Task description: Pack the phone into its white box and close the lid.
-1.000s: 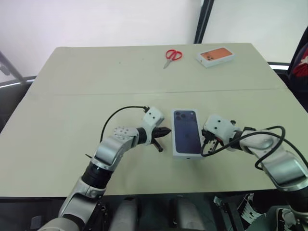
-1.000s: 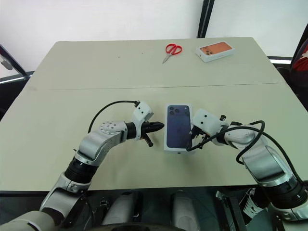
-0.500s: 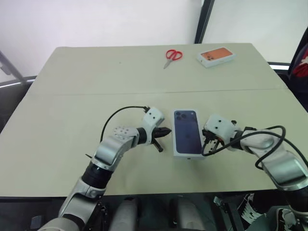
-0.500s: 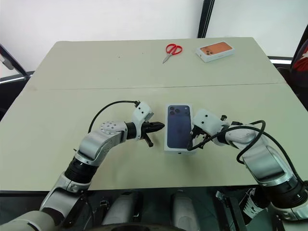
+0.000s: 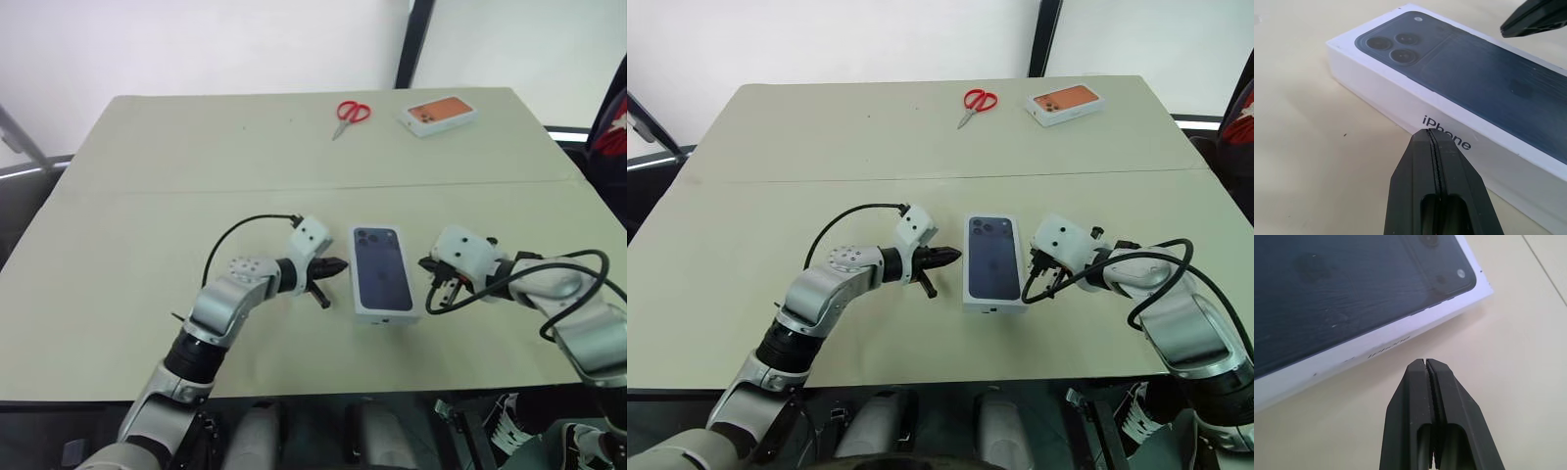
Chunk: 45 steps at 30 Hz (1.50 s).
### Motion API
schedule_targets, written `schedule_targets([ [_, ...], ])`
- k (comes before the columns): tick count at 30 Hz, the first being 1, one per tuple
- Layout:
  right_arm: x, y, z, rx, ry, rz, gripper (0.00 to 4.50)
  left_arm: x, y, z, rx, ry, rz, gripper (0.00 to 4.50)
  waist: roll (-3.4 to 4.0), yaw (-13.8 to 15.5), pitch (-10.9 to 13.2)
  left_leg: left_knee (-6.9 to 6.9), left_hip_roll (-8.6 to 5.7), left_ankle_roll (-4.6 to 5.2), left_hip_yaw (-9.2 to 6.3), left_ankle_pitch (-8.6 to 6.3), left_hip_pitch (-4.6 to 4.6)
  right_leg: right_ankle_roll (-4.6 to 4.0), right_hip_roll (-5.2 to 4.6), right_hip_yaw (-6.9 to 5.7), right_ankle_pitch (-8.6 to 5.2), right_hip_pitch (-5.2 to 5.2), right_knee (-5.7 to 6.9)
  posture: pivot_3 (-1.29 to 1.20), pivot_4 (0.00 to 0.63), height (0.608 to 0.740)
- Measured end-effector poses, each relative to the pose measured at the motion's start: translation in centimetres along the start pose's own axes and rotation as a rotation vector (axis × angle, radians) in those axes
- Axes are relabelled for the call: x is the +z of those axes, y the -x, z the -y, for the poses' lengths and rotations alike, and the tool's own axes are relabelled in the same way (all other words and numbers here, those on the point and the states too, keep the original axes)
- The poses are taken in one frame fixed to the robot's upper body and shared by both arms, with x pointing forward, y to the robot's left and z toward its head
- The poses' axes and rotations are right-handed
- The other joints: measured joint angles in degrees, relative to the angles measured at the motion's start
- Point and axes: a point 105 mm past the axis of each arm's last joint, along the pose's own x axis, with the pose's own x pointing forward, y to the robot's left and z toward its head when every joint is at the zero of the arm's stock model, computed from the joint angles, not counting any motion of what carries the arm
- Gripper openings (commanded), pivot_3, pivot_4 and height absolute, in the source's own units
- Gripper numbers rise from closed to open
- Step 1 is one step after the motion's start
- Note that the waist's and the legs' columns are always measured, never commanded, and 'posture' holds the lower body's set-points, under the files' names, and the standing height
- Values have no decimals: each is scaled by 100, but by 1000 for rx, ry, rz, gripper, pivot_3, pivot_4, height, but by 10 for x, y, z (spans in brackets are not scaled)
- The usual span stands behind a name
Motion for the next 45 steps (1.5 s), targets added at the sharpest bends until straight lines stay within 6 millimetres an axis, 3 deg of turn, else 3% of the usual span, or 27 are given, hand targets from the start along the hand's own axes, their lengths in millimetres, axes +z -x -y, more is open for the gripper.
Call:
schedule_targets([
  [5,4,14,-7,64,-18,54,59,6,14,-18,59,12,33,0,0,0,0,1,1,0,0,0,1,0,0,-1,0,2,0,0,150,740],
  [14,19,22,-50,252,-66,152,59,40,-8,9,-42,-31,128,0,-1,94,-1,22,-3,6,-2,-4,0,1,1,-4,0,13,-1,0,150,740],
  [20,7,13,-67,273,-90,100,59,16,-29,11,-48,-13,14,0,0,111,-1,33,-10,21,-2,-12,0,1,5,-4,0,15,0,0,150,740],
  [29,2,8,-68,233,-44,78,59,10,-37,13,-45,-39,-45,0,-15,117,-17,38,-2,34,-4,-22,39,7,4,-5,-4,66,-8,0,150,740],
  [34,6,2,-57,172,-77,110,59,11,-35,9,-26,-24,-7,0,-16,117,-16,38,0,35,-4,-23,39,7,2,-4,-4,63,-7,0,150,740],
  [37,25,-6,-25,17,-160,230,59,18,-14,-11,49,28,95,0,-12,5,-10,36,9,30,0,-20,29,4,7,3,-3,38,6,0,150,740],
  [41,39,-1,26,-184,-229,325,59,38,54,-63,269,-4,232,0,-5,-25,-11,17,11,28,-2,-19,26,5,12,1,-4,27,1,0,150,740],
  [45,38,-11,38,-195,-287,360,59,7,110,-94,436,24,187,0,-4,-10,-10,14,3,27,5,-18,22,5,-3,4,-4,27,-5,0,150,740],
])
